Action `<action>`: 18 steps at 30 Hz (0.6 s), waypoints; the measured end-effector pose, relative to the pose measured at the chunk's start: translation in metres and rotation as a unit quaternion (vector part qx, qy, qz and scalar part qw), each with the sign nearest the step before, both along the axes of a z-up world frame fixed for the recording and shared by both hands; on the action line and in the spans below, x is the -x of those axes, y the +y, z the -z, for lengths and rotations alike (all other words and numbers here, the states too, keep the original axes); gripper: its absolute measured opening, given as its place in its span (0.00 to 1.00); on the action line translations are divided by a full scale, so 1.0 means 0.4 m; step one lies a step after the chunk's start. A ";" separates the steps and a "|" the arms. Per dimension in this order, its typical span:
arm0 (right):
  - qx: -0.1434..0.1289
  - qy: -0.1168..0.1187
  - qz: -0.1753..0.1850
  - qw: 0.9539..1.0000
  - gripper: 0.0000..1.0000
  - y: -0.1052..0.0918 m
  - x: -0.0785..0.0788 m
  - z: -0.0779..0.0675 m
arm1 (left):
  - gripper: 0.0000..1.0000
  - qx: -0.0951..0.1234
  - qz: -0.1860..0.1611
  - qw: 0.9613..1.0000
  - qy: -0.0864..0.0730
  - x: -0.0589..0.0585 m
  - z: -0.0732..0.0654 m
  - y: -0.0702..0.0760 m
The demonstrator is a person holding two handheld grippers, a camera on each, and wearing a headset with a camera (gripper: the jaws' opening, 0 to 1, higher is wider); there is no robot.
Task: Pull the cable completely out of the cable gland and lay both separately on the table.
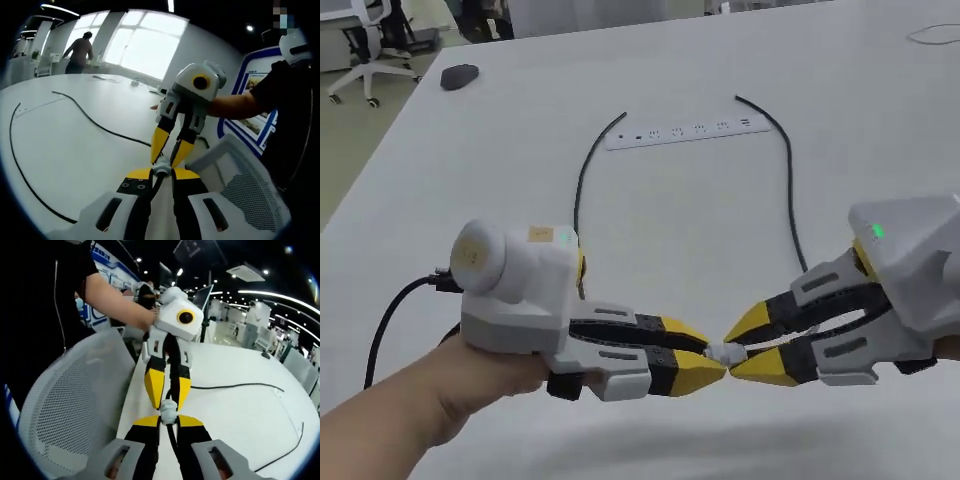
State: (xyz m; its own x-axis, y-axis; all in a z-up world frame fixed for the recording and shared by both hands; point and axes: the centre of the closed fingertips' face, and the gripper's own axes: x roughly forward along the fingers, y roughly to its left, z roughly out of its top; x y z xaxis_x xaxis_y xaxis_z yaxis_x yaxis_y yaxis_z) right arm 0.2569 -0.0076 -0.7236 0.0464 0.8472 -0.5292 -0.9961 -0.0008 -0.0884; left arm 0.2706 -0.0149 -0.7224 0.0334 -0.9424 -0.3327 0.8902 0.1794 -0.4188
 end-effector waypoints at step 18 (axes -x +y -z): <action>-0.014 0.031 0.024 0.999 0.12 -0.003 -0.014 -0.032 | 0.15 0.011 0.005 0.999 -0.041 -0.003 -0.026 0.005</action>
State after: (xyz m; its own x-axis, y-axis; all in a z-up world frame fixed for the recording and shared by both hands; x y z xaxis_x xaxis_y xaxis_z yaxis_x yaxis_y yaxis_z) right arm 0.2627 -0.0089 -0.7109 0.0557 0.8595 -0.5081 -0.9984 0.0490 -0.0265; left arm 0.2720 -0.0127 -0.7118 0.0496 -0.9502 -0.3078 0.9232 0.1612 -0.3489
